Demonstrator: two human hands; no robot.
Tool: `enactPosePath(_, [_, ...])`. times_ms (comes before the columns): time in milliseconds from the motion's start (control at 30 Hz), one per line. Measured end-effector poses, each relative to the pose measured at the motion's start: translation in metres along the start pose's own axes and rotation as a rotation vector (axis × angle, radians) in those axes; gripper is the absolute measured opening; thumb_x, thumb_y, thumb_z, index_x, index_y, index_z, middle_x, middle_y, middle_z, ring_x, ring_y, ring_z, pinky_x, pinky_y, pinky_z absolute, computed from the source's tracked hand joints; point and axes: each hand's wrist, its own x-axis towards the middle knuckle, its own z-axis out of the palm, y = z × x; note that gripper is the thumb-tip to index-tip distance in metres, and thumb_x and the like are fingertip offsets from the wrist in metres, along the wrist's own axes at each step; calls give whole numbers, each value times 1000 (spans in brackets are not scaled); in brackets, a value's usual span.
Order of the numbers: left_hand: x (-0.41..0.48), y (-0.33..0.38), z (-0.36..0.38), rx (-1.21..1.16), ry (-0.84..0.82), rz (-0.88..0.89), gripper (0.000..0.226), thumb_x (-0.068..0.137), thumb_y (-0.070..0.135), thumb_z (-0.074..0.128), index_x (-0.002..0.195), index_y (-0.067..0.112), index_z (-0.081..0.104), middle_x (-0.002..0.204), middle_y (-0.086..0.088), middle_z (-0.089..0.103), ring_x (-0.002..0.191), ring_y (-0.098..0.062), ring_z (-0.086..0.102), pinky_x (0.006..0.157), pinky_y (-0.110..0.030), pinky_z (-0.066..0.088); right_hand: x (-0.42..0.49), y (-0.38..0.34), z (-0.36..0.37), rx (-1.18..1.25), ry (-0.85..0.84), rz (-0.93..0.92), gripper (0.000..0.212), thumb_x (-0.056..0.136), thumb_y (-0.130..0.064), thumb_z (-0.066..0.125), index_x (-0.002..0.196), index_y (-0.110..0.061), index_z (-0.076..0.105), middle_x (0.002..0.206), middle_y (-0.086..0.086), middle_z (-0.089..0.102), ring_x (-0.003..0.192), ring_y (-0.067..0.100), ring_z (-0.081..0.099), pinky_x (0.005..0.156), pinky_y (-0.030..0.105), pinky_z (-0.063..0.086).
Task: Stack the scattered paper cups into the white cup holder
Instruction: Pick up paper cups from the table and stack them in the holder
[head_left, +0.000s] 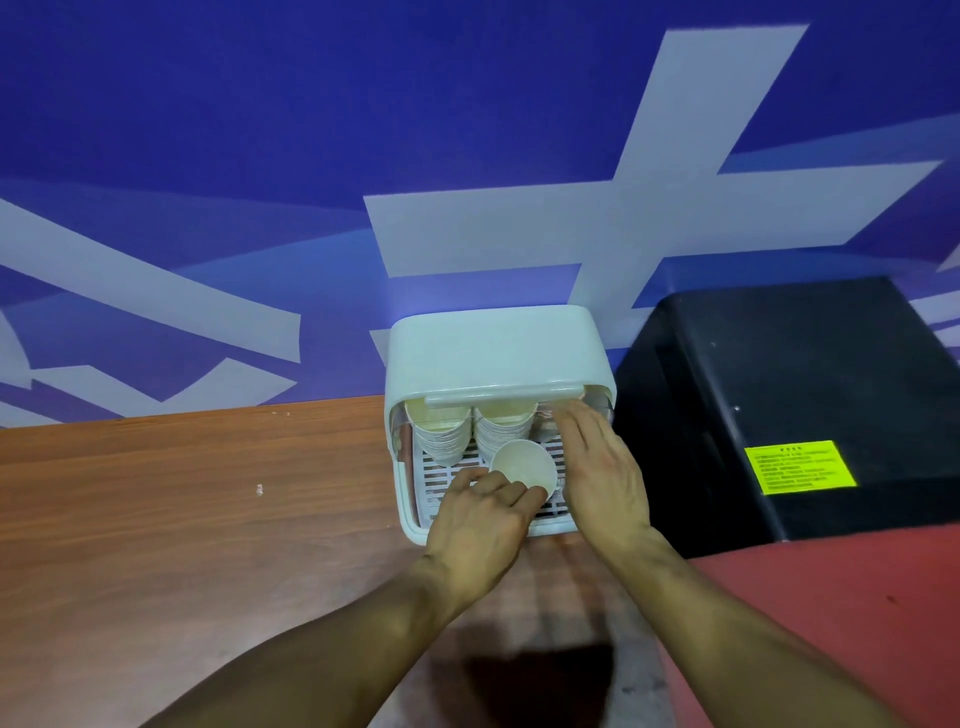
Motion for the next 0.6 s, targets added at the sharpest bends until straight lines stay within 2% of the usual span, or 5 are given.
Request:
enactPosePath(100, [6,9,-2,7,8,5,34,60,14,79,90,25,67,69,7,64,70,-20,60,70,-30,47,-11,5,-15,81,-67,126,55,61,11,65,111,-9,61,117,4,61,92,23,61,63,29,51])
enactPosePath(200, [15,20,-8,4,31,22,28,60,17,81,83,25,66,64,6,60,64,-20,57,60,-27,42,-15,8,-20,184,-82,200,34,73,2,64,102,-15,61,115,2,62,73,25,63,53,34,50])
enactPosePath(467, [33,32,-2,-88,30,13,26,61,13,77,80,22,61,65,6,57,67,-19,55,39,-25,37,-16,12,-31,312,36,323,14,86,-12,59,96,-17,68,91,-2,66,65,24,63,57,39,53])
enactPosePath(533, [36,32,0,-112,35,27,9,72,21,65,80,21,62,66,7,56,69,-18,54,37,-24,37,-17,16,-31,316,39,335,15,85,-10,60,96,-16,69,91,-2,66,65,23,63,57,38,53])
enactPosePath(600, [39,31,4,-151,58,33,15,77,26,47,79,20,60,66,7,56,70,-18,54,37,-25,37,-17,20,-31,326,42,335,15,84,-8,60,94,-14,69,90,-2,66,67,22,64,58,36,53])
